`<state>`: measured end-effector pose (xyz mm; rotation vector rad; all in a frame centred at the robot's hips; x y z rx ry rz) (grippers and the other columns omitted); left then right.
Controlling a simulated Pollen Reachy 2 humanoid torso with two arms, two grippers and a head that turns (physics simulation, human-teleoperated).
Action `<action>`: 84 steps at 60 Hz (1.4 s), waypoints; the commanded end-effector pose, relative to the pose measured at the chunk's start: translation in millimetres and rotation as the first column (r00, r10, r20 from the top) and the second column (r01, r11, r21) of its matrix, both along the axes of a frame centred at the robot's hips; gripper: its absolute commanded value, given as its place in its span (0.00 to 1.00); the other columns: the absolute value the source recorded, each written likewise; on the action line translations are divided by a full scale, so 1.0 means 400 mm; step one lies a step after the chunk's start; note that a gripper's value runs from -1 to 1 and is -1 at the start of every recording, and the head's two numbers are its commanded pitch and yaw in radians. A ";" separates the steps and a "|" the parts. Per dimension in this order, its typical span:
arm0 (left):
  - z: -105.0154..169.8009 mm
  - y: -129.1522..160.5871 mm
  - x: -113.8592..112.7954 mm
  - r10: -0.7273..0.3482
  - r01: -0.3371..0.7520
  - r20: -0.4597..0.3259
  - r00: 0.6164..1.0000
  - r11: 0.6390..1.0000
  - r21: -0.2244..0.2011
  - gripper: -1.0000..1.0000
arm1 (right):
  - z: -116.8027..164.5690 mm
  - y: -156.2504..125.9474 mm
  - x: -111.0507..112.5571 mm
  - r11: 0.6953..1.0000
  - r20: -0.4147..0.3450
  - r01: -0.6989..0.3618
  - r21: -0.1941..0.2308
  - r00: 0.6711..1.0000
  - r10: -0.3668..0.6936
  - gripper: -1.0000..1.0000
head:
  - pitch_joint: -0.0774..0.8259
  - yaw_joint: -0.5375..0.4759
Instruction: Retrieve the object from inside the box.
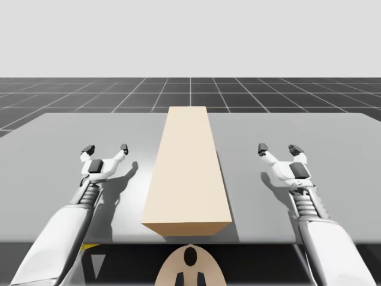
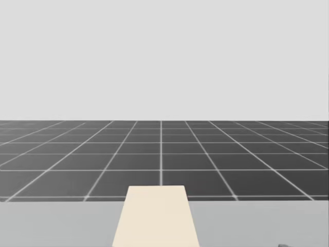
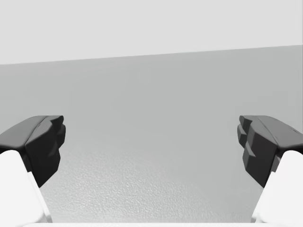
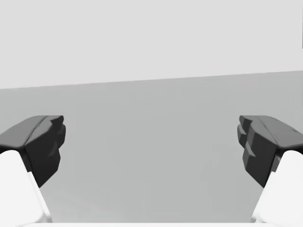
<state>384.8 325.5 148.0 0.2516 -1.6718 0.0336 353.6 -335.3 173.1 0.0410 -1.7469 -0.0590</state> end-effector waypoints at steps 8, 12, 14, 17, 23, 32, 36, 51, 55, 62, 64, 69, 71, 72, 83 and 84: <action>-0.012 -0.008 0.003 -0.067 0.064 -0.059 0.996 0.997 -0.045 0.00 | -0.006 0.008 0.000 0.998 -0.033 -0.040 -0.046 0.999 0.039 0.00 | 0.07 0.52; -0.022 -0.017 0.003 -0.142 0.135 -0.099 0.985 0.988 -0.073 0.00 | -0.016 0.017 0.002 0.995 -0.065 -0.084 -0.053 0.995 0.080 0.00 | 0.07 0.52; -0.027 -0.024 0.002 -0.170 0.163 -0.108 0.980 0.984 -0.073 0.00 | -0.022 0.023 0.004 0.992 -0.075 -0.106 -0.066 0.992 0.101 0.00 | 0.07 0.52; -0.033 -0.038 -0.003 -0.217 0.210 -0.128 0.968 0.976 -0.064 0.00 | -0.032 0.037 0.005 0.987 -0.090 -0.146 -0.070 0.986 0.140 0.00 | 0.07 0.52; -0.035 -0.064 -0.019 -0.308 0.305 -0.136 0.942 0.951 -0.044 0.00 | -0.045 0.064 0.003 0.969 -0.108 -0.228 -0.091 0.970 0.218 0.00 | 0.08 0.51; -0.036 -0.121 -0.064 -0.501 0.508 -0.137 0.854 0.861 0.017 0.00 | -0.055 0.113 -0.016 0.910 -0.105 -0.395 -0.121 0.917 0.384 0.00 | 0.08 0.51; -0.039 -0.146 -0.083 -0.571 0.581 -0.140 0.809 0.812 0.047 0.00 | -0.054 0.133 -0.028 0.881 -0.093 -0.453 -0.138 0.891 0.444 0.00 | 0.08 0.51; -0.038 -0.226 -0.161 -0.754 0.764 -0.125 0.645 0.632 0.129 0.00 | -0.027 0.201 -0.096 0.750 -0.020 -0.616 -0.241 0.776 0.631 0.00 | 0.09 0.51; -0.034 -0.242 -0.178 -0.784 0.791 -0.117 0.610 0.595 0.141 0.00 | -0.022 0.210 -0.109 0.725 -0.008 -0.639 -0.257 0.752 0.659 0.00 | 0.09 0.51; -0.030 -0.274 -0.208 -0.829 0.836 -0.119 0.546 0.530 0.146 0.00 | -0.017 0.216 -0.122 0.703 0.006 -0.655 -0.275 0.730 0.683 0.00 | 0.09 0.51; -0.029 -0.282 -0.213 -0.839 0.845 -0.119 0.531 0.515 0.142 0.00 | -0.016 0.216 -0.122 0.702 0.005 -0.655 -0.279 0.730 0.683 0.00 | 0.09 0.51; -0.034 -0.303 -0.219 -0.855 0.863 -0.124 0.503 0.488 0.135 0.00 | -0.016 0.215 -0.124 0.698 0.009 -0.658 -0.283 0.726 0.688 0.00 | 0.09 0.50; -0.036 -0.311 -0.218 -0.861 0.869 -0.126 0.492 0.478 0.130 0.00 | -0.016 0.216 -0.123 0.697 0.009 -0.659 -0.283 0.725 0.689 0.00 | 0.09 0.50; -0.037 -0.313 -0.218 -0.862 0.869 -0.125 0.492 0.477 0.131 0.00 | -0.016 0.216 -0.124 0.696 0.009 -0.659 -0.285 0.725 0.689 0.00 | 0.09 0.50; -0.049 -0.354 -0.182 -0.899 0.909 -0.137 0.417 0.411 0.069 0.00 | -0.018 0.218 -0.127 0.687 0.012 -0.662 -0.298 0.718 0.696 0.00 | 0.10 0.52; -0.050 -0.355 -0.179 -0.902 0.912 -0.136 0.410 0.406 0.060 0.00 | -0.018 0.218 -0.127 0.687 0.012 -0.663 -0.298 0.717 0.697 0.00 | 0.10 0.52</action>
